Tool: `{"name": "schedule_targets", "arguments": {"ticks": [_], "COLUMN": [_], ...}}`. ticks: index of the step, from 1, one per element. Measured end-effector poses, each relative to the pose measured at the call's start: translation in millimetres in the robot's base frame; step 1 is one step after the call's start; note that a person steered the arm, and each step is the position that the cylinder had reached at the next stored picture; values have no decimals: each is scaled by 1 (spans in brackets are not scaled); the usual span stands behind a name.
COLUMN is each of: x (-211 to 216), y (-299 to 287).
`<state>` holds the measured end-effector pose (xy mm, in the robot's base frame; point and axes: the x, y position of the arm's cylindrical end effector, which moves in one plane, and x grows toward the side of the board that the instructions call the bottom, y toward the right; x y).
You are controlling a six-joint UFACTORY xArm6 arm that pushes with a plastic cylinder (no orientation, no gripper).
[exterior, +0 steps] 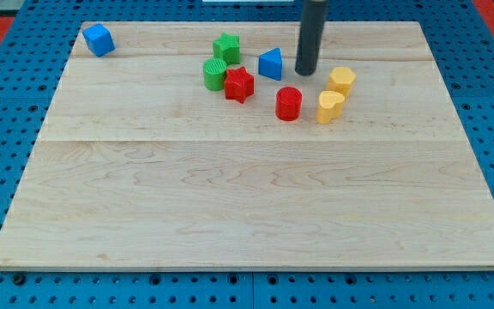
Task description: Move the green blocks above the red star and blue cube
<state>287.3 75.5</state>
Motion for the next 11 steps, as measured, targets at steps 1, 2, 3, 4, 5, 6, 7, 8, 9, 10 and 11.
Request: {"name": "schedule_targets", "arguments": {"ticks": [1, 2, 3, 4, 5, 6, 7, 8, 9, 10, 11], "x": [-10, 62, 45, -34, -83, -44, 4, 47, 32, 0, -25], "y": [-30, -74, -69, -44, -58, -117, -107, -106, -74, -9, 106]}}
